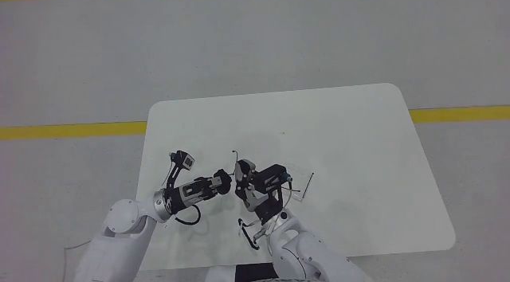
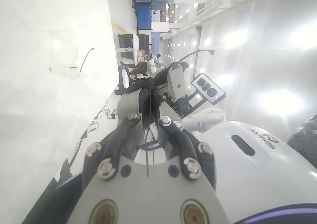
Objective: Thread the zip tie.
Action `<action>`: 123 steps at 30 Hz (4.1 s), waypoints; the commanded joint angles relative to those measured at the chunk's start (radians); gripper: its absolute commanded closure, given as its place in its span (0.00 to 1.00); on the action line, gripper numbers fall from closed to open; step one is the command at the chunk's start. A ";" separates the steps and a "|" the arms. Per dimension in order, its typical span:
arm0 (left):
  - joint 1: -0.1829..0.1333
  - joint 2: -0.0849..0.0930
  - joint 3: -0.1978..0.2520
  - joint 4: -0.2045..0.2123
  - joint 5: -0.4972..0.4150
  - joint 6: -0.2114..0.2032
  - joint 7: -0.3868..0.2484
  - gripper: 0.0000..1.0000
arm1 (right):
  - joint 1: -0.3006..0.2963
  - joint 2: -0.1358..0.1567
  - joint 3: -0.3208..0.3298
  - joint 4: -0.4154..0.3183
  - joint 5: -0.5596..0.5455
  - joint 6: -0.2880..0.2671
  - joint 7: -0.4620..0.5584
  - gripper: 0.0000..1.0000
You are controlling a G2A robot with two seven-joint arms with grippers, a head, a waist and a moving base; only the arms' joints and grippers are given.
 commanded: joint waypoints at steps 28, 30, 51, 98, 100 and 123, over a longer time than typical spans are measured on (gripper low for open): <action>0.000 0.000 0.000 0.000 0.000 0.000 0.000 1.00 | -0.015 -0.001 0.017 -0.015 -0.013 -0.018 -0.011 1.00; 0.000 0.000 0.000 0.000 0.000 0.000 0.000 1.00 | -0.011 -0.002 0.014 -0.013 -0.012 -0.014 -0.009 1.00; 0.000 0.000 0.000 0.000 0.000 0.000 0.000 1.00 | 0.008 -0.002 -0.006 0.001 -0.005 0.018 -0.006 1.00; 0.000 0.000 0.000 0.000 0.000 0.000 0.000 1.00 | 0.002 0.006 -0.009 0.012 0.017 0.005 0.003 1.00; 0.000 0.000 0.000 0.000 0.000 0.000 0.000 1.00 | 0.003 0.006 -0.010 0.014 0.019 0.003 0.005 1.00; 0.000 0.000 0.000 0.000 0.000 0.000 0.000 1.00 | -0.026 0.013 0.012 0.005 0.009 -0.042 0.017 1.00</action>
